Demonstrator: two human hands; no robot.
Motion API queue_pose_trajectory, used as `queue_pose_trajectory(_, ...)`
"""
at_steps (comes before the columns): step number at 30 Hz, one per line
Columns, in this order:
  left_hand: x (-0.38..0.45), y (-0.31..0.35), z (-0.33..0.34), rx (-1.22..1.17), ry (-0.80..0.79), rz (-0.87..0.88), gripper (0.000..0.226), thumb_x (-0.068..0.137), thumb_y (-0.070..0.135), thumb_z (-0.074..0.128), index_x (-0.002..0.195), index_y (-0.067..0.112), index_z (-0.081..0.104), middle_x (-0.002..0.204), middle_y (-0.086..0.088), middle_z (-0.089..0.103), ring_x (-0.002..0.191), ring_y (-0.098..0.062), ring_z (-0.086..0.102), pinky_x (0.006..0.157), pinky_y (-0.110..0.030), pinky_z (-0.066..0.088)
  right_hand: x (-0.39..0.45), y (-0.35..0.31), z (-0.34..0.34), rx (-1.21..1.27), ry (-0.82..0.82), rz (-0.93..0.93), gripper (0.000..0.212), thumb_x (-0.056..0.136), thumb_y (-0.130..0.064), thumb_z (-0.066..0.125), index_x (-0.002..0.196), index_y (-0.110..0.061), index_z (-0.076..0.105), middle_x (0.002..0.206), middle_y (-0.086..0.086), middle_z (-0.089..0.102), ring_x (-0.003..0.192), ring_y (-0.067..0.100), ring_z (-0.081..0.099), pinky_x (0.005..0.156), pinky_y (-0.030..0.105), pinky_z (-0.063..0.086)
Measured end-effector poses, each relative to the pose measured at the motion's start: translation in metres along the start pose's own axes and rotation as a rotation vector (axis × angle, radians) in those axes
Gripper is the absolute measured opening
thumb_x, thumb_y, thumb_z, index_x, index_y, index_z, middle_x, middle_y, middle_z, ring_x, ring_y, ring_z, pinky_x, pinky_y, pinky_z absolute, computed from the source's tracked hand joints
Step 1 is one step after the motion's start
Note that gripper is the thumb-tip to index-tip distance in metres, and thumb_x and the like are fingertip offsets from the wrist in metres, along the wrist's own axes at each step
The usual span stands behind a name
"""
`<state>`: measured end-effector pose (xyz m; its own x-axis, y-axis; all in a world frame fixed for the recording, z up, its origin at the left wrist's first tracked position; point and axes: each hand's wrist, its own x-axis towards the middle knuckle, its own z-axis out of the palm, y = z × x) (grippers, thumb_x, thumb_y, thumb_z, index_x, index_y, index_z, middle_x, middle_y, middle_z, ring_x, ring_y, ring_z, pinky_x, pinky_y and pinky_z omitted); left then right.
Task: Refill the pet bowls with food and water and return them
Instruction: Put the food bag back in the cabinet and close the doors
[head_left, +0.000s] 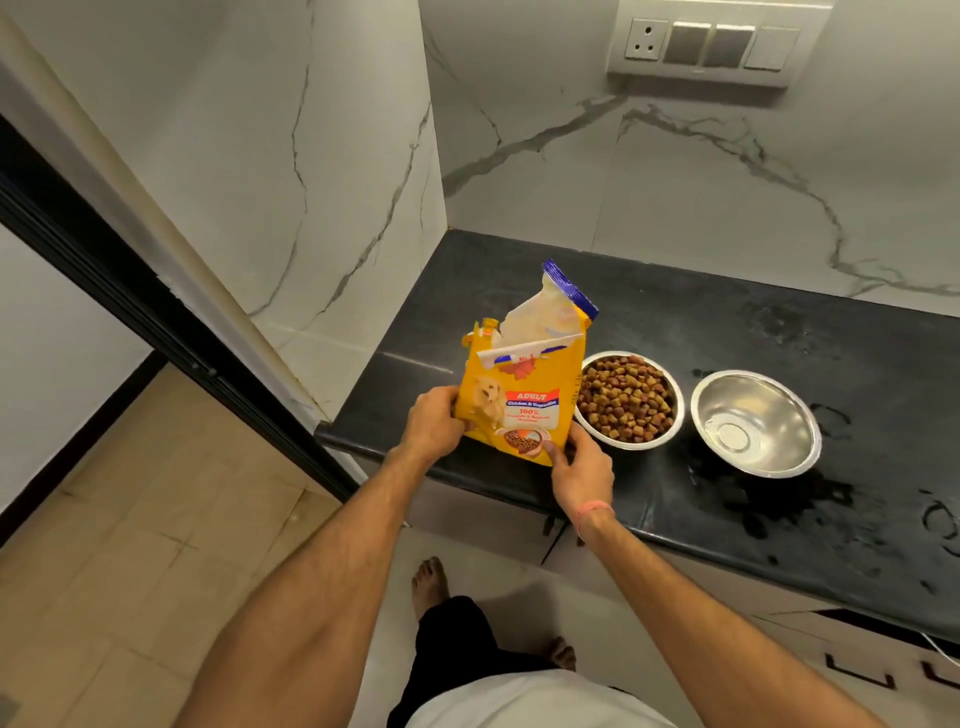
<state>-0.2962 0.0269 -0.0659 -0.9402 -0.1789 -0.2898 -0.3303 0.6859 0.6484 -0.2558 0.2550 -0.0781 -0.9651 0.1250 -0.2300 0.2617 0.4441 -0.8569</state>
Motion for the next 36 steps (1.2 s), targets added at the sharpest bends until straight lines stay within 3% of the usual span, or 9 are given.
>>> queue_pose_trajectory(4, -0.009, -0.001, 0.000, -0.155, 0.088, -0.052, 0.033, 0.095, 0.026, 0.086, 0.128, 0.022, 0.080, 0.121, 0.002, 0.083, 0.115, -0.019, 0.077, 0.108, -0.048, 0.059, 0.006, -0.007, -0.003, -0.012, 0.047, 0.003, 0.017, 0.106, -0.030, 0.067, 0.117, -0.025, 0.080, 0.111, -0.004, 0.079, 0.107, 0.020, 0.069, 0.100, 0.041, 0.057)
queue_pose_trajectory(10, -0.017, 0.015, -0.018, -0.365, 0.249, -0.057, 0.031, 0.093, 0.027, 0.088, 0.122, 0.017, 0.083, 0.114, -0.001, 0.084, 0.104, -0.016, 0.078, 0.102, -0.048, 0.063, 0.012, -0.036, -0.015, -0.025, 0.081, -0.147, 0.019, 0.107, -0.025, 0.066, 0.114, -0.018, 0.082, 0.100, -0.008, 0.078, 0.096, 0.014, 0.070, 0.094, 0.040, 0.061)
queue_pose_trajectory(15, -0.018, 0.038, -0.055, -0.490, 0.265, 0.110, 0.040, 0.089, 0.041, 0.089, 0.120, 0.017, 0.083, 0.109, 0.002, 0.085, 0.103, -0.016, 0.081, 0.098, -0.052, 0.066, 0.032, -0.088, -0.044, 0.050, 0.087, -0.299, 0.023, 0.107, -0.020, 0.065, 0.124, -0.022, 0.080, 0.108, -0.010, 0.081, 0.098, 0.008, 0.074, 0.096, 0.034, 0.061)
queue_pose_trajectory(19, -0.021, 0.076, -0.090, -0.562, 0.340, 0.244, 0.035, 0.093, 0.035, 0.087, 0.121, 0.015, 0.083, 0.108, 0.003, 0.085, 0.100, -0.017, 0.081, 0.096, -0.049, 0.066, 0.045, -0.135, -0.070, 0.078, 0.140, -0.439, 0.025, 0.105, -0.018, 0.069, 0.127, -0.019, 0.080, 0.110, -0.007, 0.082, 0.092, -0.003, 0.074, 0.091, 0.018, 0.060)
queue_pose_trajectory(22, -0.022, 0.105, -0.117, -0.581, 0.402, 0.359, 0.030, 0.095, 0.031, 0.086, 0.121, 0.016, 0.084, 0.106, 0.004, 0.085, 0.097, -0.016, 0.082, 0.093, -0.048, 0.067, 0.054, -0.170, -0.090, 0.034, 0.227, -0.520, 0.024, 0.105, -0.025, 0.070, 0.126, -0.020, 0.081, 0.108, -0.003, 0.083, 0.092, 0.008, 0.077, 0.090, 0.032, 0.064)
queue_pose_trajectory(24, -0.024, 0.127, -0.136, -0.615, 0.428, 0.399, 0.023, 0.094, 0.034, 0.086, 0.116, 0.025, 0.084, 0.106, 0.006, 0.085, 0.099, -0.015, 0.082, 0.093, -0.047, 0.067, 0.057, -0.195, -0.105, 0.028, 0.233, -0.576, 0.023, 0.105, -0.028, 0.070, 0.123, -0.021, 0.082, 0.106, -0.005, 0.083, 0.092, 0.012, 0.078, 0.087, 0.039, 0.066)
queue_pose_trajectory(28, -0.029, 0.169, -0.173, -0.682, 0.460, 0.423, 0.011, 0.095, 0.035, 0.085, 0.105, 0.036, 0.082, 0.101, 0.015, 0.084, 0.095, -0.010, 0.082, 0.089, -0.044, 0.069, 0.055, -0.246, -0.136, -0.083, 0.288, -0.722, 0.024, 0.108, -0.028, 0.062, 0.121, -0.020, 0.082, 0.103, -0.003, 0.083, 0.089, 0.017, 0.078, 0.081, 0.037, 0.063)
queue_pose_trajectory(31, -0.037, 0.192, -0.196, -0.710, 0.504, 0.459, 0.010, 0.096, 0.032, 0.085, 0.104, 0.035, 0.080, 0.095, 0.018, 0.084, 0.092, -0.008, 0.082, 0.080, -0.035, 0.070, 0.047, -0.281, -0.158, -0.118, 0.319, -0.812, 0.026, 0.110, -0.026, 0.058, 0.119, -0.023, 0.082, 0.096, -0.005, 0.083, 0.085, 0.016, 0.076, 0.078, 0.031, 0.057)
queue_pose_trajectory(36, -0.043, 0.235, -0.238, -0.743, 0.607, 0.545, 0.023, 0.095, 0.035, 0.084, 0.114, 0.021, 0.083, 0.103, 0.003, 0.085, 0.095, -0.018, 0.082, 0.076, -0.037, 0.070, 0.050, -0.345, -0.193, -0.037, 0.294, -0.906, 0.025, 0.110, -0.033, 0.060, 0.115, -0.025, 0.083, 0.100, -0.009, 0.083, 0.089, 0.013, 0.077, 0.088, 0.045, 0.064)
